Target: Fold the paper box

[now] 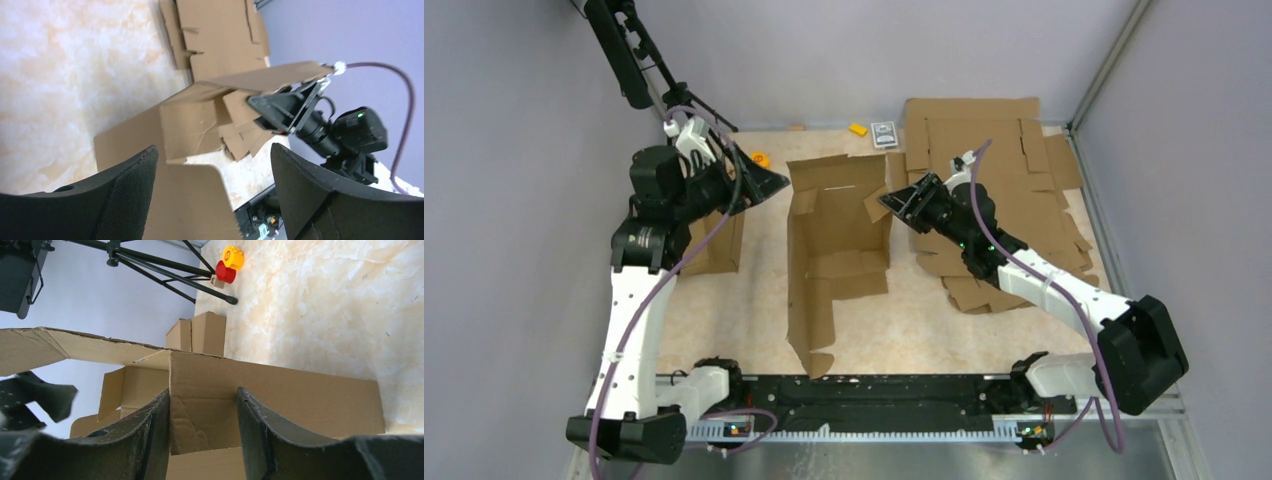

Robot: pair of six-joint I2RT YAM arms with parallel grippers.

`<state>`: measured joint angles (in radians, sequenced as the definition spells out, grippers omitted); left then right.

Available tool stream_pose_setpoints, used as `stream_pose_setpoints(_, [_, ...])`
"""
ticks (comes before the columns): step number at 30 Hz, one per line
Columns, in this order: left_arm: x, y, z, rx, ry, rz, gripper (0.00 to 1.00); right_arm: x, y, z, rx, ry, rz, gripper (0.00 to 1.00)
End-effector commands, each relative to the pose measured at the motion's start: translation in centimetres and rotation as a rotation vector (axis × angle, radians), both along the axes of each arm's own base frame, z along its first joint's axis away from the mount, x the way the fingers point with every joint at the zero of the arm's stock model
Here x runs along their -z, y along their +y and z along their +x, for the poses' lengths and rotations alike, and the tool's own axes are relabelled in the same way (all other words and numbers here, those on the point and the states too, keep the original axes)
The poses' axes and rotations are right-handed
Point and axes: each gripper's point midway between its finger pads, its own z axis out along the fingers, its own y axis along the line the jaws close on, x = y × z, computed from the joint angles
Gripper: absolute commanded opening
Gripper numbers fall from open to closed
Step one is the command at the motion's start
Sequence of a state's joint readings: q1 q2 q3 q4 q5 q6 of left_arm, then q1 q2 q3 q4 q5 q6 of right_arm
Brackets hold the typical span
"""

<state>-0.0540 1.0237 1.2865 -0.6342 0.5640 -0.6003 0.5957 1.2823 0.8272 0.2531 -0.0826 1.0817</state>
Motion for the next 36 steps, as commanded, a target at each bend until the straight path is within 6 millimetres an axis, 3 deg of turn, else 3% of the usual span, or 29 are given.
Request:
stream_pose_setpoints(1, [-4.9, -0.4, 2.1, 0.005, -0.112, -0.053, 0.82, -0.8, 0.2, -0.6, -0.017, -0.019, -0.023, 0.47])
stream_pose_setpoints(7, [-7.6, -0.2, 5.6, -0.047, -0.194, -0.107, 0.83, -1.0, 0.1, -0.6, -0.015, -0.024, -0.023, 0.47])
stream_pose_setpoints(12, [-6.5, -0.7, 8.4, -0.038, -0.135, -0.119, 0.82, -1.2, 0.1, -0.6, -0.015, -0.029, -0.024, 0.47])
stream_pose_setpoints(15, [-5.1, -1.3, 9.1, -0.001, -0.089, -0.133, 0.76, -1.3, 0.2, -0.5, -0.017, -0.030, -0.023, 0.47])
stream_pose_setpoints(21, [-2.5, -2.5, 8.3, 0.072, -0.029, -0.132, 0.60, -1.5, 0.4, -0.6, -0.025, -0.037, -0.009, 0.47])
stream_pose_setpoints(36, [2.3, -2.5, 4.6, 0.125, 0.052, -0.081, 0.37, -1.8, 0.6, -0.5, -0.030, -0.039, 0.003, 0.47])
